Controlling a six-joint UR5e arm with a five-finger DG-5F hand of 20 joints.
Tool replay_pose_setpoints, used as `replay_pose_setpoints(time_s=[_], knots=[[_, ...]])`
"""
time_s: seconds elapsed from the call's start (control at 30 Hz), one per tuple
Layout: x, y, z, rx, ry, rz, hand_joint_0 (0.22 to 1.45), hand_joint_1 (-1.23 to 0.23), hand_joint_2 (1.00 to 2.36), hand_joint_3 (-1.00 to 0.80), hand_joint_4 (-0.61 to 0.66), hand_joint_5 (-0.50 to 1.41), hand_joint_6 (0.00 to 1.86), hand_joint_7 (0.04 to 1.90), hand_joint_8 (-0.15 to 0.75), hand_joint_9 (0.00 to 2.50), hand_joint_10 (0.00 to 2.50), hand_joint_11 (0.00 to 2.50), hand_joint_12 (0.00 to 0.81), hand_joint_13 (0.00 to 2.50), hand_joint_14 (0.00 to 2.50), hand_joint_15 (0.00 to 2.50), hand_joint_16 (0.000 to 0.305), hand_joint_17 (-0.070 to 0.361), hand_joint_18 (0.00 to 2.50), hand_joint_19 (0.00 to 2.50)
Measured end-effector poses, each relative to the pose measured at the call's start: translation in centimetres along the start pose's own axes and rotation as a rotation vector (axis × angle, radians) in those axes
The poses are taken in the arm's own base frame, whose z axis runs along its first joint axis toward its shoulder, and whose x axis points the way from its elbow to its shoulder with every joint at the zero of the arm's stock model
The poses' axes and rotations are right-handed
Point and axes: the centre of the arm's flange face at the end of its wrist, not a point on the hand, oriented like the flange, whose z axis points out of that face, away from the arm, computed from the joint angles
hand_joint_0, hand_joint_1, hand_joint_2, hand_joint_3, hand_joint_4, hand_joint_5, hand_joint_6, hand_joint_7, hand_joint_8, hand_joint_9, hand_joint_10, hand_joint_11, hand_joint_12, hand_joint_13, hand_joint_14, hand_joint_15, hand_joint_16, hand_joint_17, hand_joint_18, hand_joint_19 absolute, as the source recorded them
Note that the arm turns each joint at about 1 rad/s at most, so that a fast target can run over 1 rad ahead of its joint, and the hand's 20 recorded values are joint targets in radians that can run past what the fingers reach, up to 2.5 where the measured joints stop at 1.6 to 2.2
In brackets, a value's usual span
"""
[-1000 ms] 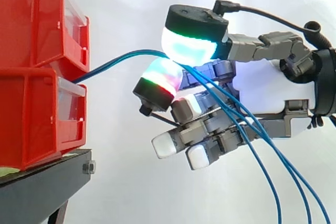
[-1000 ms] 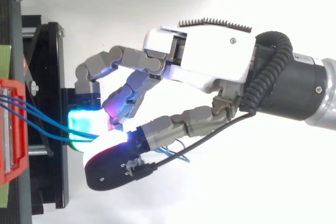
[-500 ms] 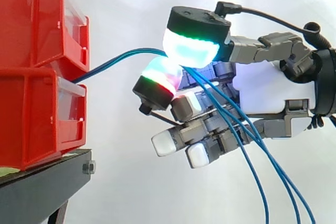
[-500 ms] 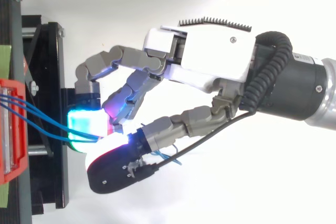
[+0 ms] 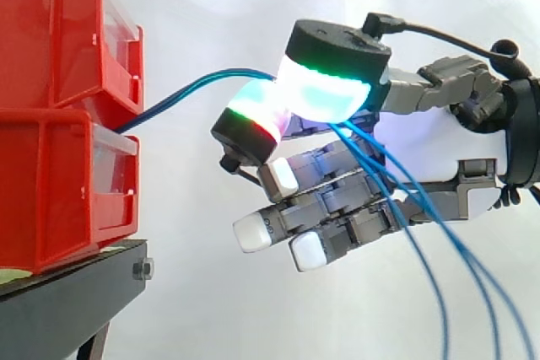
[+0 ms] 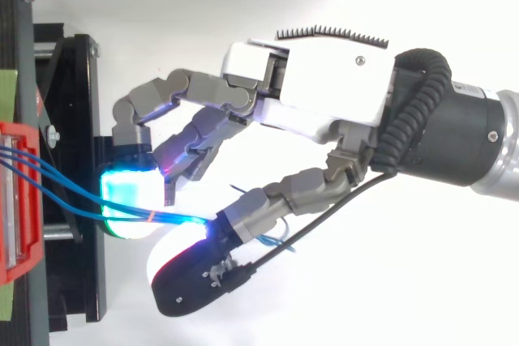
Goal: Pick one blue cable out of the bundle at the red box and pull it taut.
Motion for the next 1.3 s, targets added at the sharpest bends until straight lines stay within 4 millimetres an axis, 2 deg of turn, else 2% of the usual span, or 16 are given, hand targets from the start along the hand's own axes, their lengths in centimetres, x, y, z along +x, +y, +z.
replay_pose_setpoints(time_s=[0.2, 0.4, 0.53, 0.67, 0.73, 0.93, 1.13, 1.3], knots=[[-0.01, -0.03, -0.02, 0.002, 0.000, 0.000, 0.53, -0.78, 1.00, -0.50, 0.03, -0.15, 0.73, 1.20, 0.388, 0.86, 0.02, 0.91, 0.478, 0.73, 0.01, 0.35, 0.066, 0.148, 0.81, 0.47], [-0.02, -0.17, -0.17, 0.016, 0.004, 0.006, 0.55, -0.72, 1.00, -0.46, 0.03, -0.13, 0.70, 1.24, 0.389, 0.89, 0.02, 0.89, 0.479, 0.74, 0.01, 0.35, 0.065, 0.145, 0.81, 0.49], [-0.02, -0.23, -0.22, 0.022, 0.006, 0.007, 0.59, -0.75, 1.01, -0.35, 0.01, -0.13, 0.71, 1.28, 0.387, 0.92, 0.02, 0.89, 0.468, 0.75, 0.01, 0.35, 0.063, 0.142, 0.83, 0.49], [-0.03, -0.24, -0.24, 0.024, 0.006, 0.006, 0.60, -0.82, 1.02, -0.24, 0.05, -0.16, 0.79, 1.24, 0.394, 0.92, 0.02, 0.93, 0.469, 0.75, 0.01, 0.35, 0.063, 0.142, 0.84, 0.48], [-0.02, -0.26, -0.24, 0.024, 0.007, 0.006, 0.61, -0.84, 1.02, -0.22, 0.05, -0.17, 0.79, 1.29, 0.393, 0.92, 0.02, 0.95, 0.468, 0.75, 0.01, 0.34, 0.063, 0.142, 0.85, 0.48], [-0.03, -0.28, -0.24, 0.025, 0.006, 0.006, 0.66, -0.90, 1.02, -0.26, 0.05, -0.19, 0.83, 1.20, 0.380, 0.88, 0.02, 0.96, 0.468, 0.74, 0.01, 0.34, 0.063, 0.142, 0.84, 0.46], [-0.02, -0.26, -0.25, 0.025, 0.008, 0.007, 0.66, -0.91, 1.01, -0.33, 0.07, -0.19, 0.83, 1.20, 0.378, 0.87, 0.02, 0.98, 0.467, 0.73, 0.01, 0.34, 0.062, 0.140, 0.82, 0.47], [-0.02, -0.29, -0.24, 0.025, 0.007, 0.006, 0.64, -0.92, 1.01, -0.35, 0.06, -0.19, 0.82, 1.20, 0.376, 0.94, 0.02, 1.19, 0.467, 0.72, 0.01, 0.34, 0.063, 0.141, 0.82, 0.46]])
